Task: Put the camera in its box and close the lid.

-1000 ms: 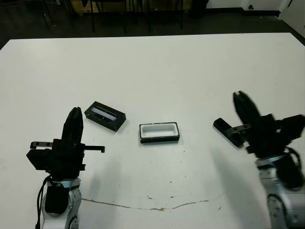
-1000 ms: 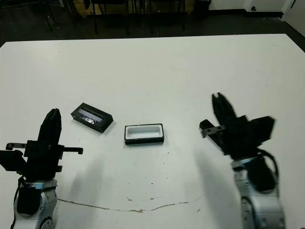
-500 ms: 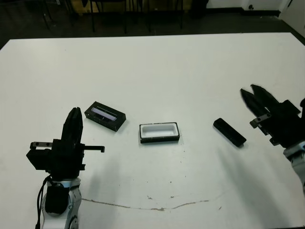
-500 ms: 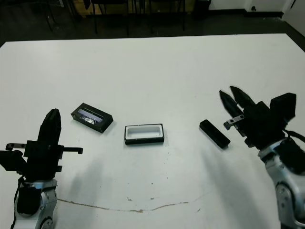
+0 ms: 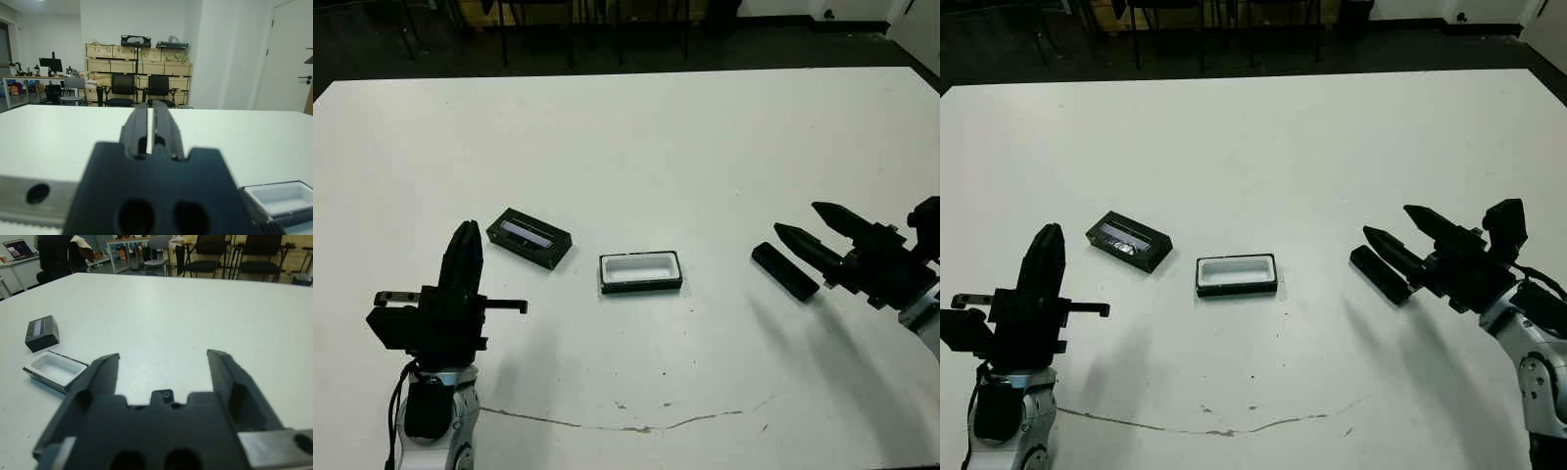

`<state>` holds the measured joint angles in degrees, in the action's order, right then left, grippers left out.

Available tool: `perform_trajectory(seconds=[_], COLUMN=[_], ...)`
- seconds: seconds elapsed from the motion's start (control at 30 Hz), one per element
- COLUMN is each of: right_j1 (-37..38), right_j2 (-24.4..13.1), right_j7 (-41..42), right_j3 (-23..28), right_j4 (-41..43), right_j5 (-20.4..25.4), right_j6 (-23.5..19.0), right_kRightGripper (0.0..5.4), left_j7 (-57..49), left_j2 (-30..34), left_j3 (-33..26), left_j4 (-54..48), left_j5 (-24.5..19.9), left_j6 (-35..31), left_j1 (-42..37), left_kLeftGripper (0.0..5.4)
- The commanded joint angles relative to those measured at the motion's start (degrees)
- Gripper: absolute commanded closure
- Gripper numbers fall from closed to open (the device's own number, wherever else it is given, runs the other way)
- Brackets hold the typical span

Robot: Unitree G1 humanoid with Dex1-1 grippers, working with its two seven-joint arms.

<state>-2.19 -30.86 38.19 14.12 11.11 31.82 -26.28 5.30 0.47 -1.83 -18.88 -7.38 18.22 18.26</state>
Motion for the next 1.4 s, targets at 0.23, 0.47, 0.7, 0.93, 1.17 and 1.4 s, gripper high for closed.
perform_trajectory(seconds=[0.23, 0.47, 0.7, 0.93, 1.17, 1.4], right_j1=[1.84, 3.0, 6.98, 8.05, 7.45, 7.09], right_j2=[-0.22, -0.24, 0.35, 0.56, 1.2, 1.24], right_j7=[0.39, 3.07, 1.72, 0.22, 0.88, 0.73], right_j3=[-1.09, -2.75, -3.88, -4.28, -4.26, -4.76], right_j4=[-2.91, -6.71, -5.89, -5.94, -8.82, -10.22], right_j5=[-2.72, -6.36, -9.08, -9.39, -9.23, -9.71], right_j6=[0.55, 5.9, 6.09, 4.52, 5.69, 6.13], right_kRightGripper=[0.01, 0.01, 0.01, 0.01, 0.01, 0.11], left_j7=[1.13, 0.93, 0.85, 1.46, 1.57, 1.68], left_j2=[0.38, 0.34, 0.36, 0.52, 0.34, 0.52], left_j3=[-0.71, -0.84, -1.17, -1.26, -1.14, -1.31], left_j4=[1.83, 1.69, 1.82, 1.82, 1.69, 2.08], left_j5=[-0.45, -0.24, -0.28, -0.92, -1.28, -1.09], left_j6=[0.74, 0.57, 0.79, 0.61, 0.38, 0.8], left_j1=[1.59, 1.75, 1.71, 1.84, 1.94, 1.83], left_kLeftGripper=[5.4, 5.4, 5.4, 5.4, 5.4, 5.4])
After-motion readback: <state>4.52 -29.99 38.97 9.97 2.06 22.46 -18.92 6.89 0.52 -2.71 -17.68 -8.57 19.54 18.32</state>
